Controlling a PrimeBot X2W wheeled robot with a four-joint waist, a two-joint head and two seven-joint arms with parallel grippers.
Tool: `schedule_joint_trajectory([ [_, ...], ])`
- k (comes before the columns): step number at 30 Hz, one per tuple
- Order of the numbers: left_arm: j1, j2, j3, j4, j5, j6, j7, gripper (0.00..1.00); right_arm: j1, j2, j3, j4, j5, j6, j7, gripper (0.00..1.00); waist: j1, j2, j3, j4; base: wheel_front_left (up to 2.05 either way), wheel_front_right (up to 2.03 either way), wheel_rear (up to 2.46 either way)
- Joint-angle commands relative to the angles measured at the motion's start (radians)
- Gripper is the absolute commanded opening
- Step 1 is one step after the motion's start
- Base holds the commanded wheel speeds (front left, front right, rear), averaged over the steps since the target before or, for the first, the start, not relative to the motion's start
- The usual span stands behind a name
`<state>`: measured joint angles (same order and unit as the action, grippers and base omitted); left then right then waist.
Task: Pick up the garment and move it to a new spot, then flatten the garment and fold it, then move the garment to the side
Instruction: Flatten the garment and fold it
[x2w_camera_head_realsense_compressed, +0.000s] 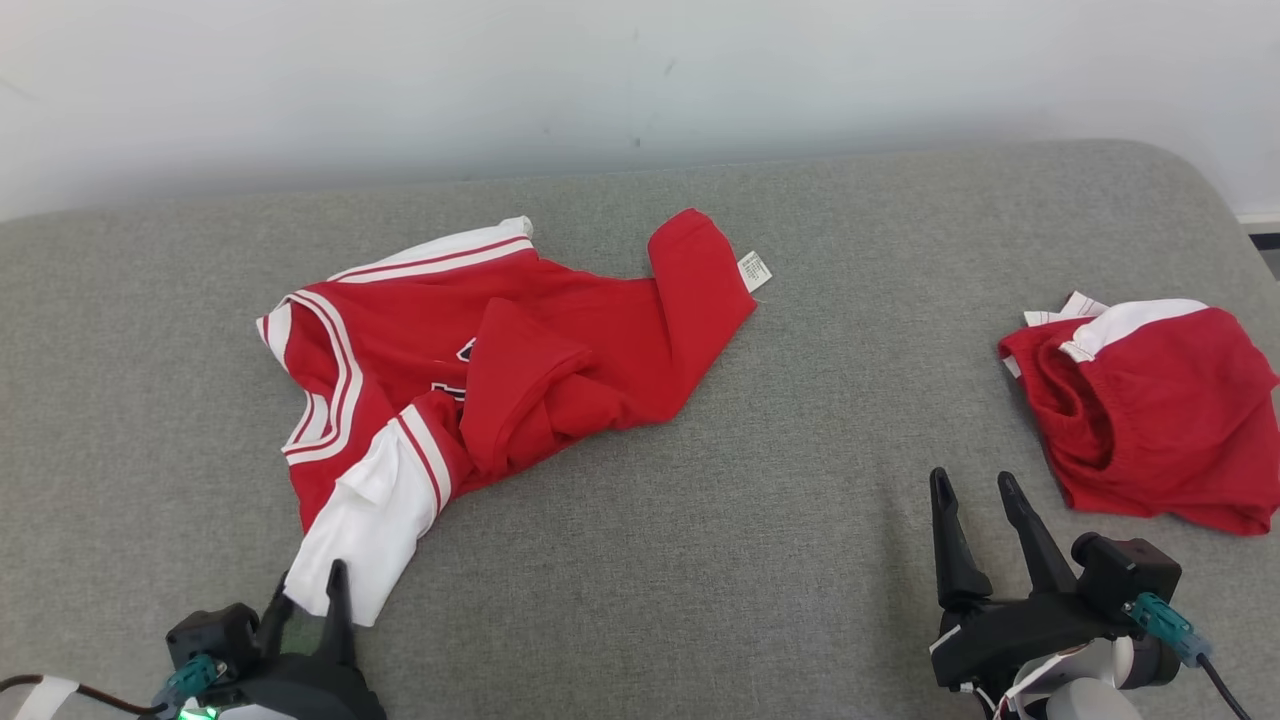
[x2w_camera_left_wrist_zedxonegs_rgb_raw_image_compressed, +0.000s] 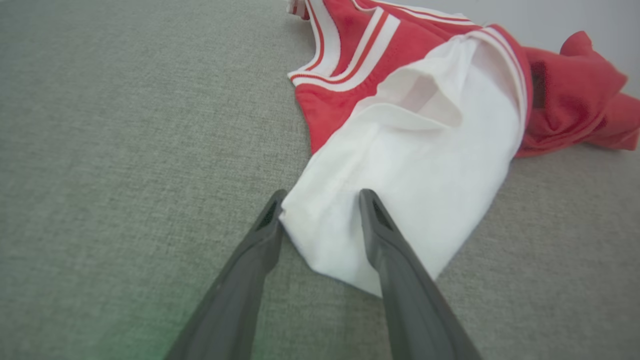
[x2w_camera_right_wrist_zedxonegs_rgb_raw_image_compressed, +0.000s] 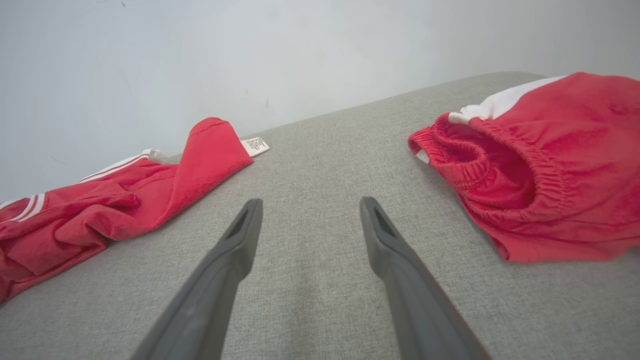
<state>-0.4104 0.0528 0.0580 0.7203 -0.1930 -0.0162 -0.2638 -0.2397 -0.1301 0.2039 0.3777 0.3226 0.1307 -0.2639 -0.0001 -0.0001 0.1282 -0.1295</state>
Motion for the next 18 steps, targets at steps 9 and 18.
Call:
schedule_joint_trajectory([
  [9,0.027,-0.001,-0.023,-0.158,0.08,-0.025,-0.001,0.0,0.014,0.01,-0.028,-0.015,-0.016,0.0,0.0,1.0,0.0001,0.0001,-0.013,0.032,0.0,0.0,0.0],
  [18,0.093,0.054,-0.156,-0.554,0.232,-0.068,-0.001,0.0,0.042,0.019,-0.038,-0.007,-0.007,0.0,0.0,1.0,0.0001,0.0001,-0.043,0.124,0.0,0.0,0.0],
])
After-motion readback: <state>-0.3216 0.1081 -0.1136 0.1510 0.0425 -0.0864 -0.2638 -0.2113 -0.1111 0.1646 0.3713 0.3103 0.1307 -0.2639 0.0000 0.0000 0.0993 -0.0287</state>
